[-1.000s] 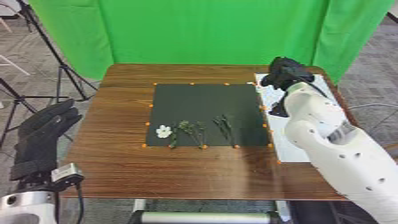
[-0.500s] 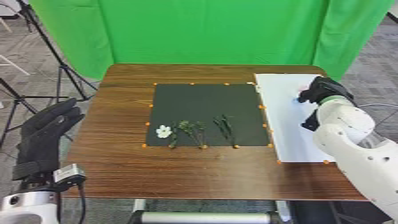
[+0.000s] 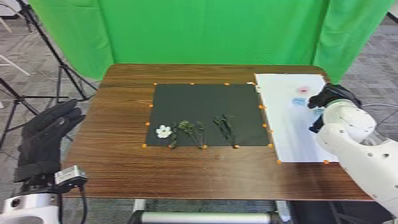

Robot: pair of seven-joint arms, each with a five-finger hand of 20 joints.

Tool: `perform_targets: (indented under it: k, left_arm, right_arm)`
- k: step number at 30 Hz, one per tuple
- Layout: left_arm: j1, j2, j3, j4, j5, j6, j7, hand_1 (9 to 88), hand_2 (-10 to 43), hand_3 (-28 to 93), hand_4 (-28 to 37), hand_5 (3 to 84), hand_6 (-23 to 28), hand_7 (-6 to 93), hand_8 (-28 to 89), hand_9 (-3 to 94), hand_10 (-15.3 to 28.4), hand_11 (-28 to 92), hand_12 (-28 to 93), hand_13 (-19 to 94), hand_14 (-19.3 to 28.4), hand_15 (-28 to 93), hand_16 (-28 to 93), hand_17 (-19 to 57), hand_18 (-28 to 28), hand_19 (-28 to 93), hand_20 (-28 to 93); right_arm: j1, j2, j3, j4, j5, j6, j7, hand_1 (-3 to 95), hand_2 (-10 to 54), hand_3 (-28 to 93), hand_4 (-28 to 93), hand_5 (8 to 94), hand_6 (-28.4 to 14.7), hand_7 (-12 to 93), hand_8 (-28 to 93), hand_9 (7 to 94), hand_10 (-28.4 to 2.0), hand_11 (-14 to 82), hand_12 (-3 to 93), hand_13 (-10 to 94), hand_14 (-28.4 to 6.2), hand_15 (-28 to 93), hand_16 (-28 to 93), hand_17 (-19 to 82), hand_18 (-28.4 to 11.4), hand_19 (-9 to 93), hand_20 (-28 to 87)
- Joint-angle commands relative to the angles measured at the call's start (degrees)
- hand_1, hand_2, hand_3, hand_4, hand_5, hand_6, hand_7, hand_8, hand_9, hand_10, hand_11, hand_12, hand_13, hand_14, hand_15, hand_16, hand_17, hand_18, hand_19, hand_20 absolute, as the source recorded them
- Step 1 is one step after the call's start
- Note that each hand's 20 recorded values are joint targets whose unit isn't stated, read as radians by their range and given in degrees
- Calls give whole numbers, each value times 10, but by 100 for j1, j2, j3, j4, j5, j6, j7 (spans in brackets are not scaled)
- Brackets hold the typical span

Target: Arrange flowers

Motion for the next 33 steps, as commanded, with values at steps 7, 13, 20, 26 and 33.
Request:
perform_targets:
  k: [7,13,20,26,33]
  left_arm:
    - [18,50,11,9,-131,2,125,284,14,779,-182,398,108,227,-124,321,191,438,101,198,240,651,-163,-120,201,543,100]
    - [-21,18,30,19,-103,-23,95,285,14,780,-181,398,108,227,-125,321,190,439,101,199,240,651,-163,-119,202,543,100]
    - [16,-8,21,25,-128,-9,128,284,14,781,-177,399,109,228,-125,321,191,440,100,199,239,652,-163,-120,202,544,100]
    - [32,27,38,24,-176,10,165,286,16,781,-177,400,109,228,-125,321,191,441,100,200,240,651,-164,-120,202,544,100]
    - [-27,37,78,37,-178,13,155,287,17,783,-174,399,109,230,-126,322,191,441,100,199,239,652,-164,-119,202,544,100]
  right_arm:
    - [59,85,-107,211,81,-27,200,355,-79,832,-253,505,-119,205,-121,480,-234,302,169,602,-131,886,125,238,-226,844,90]
    - [168,85,-193,338,137,-40,221,358,-80,832,-253,504,-119,202,-121,485,-236,303,169,607,-132,888,125,239,-228,847,83]
    - [185,-37,-195,492,142,-118,208,363,-81,828,-256,506,-116,192,-119,499,-233,307,170,617,-128,894,125,239,-228,850,75]
    - [169,-131,-214,544,225,-78,173,368,-82,823,-258,518,-106,197,-121,512,-215,335,175,622,-125,896,129,237,-226,849,68]
    - [279,-172,-418,629,161,97,201,379,-82,808,-268,552,-81,218,-129,543,-197,381,186,638,-119,892,135,233,-223,845,61]
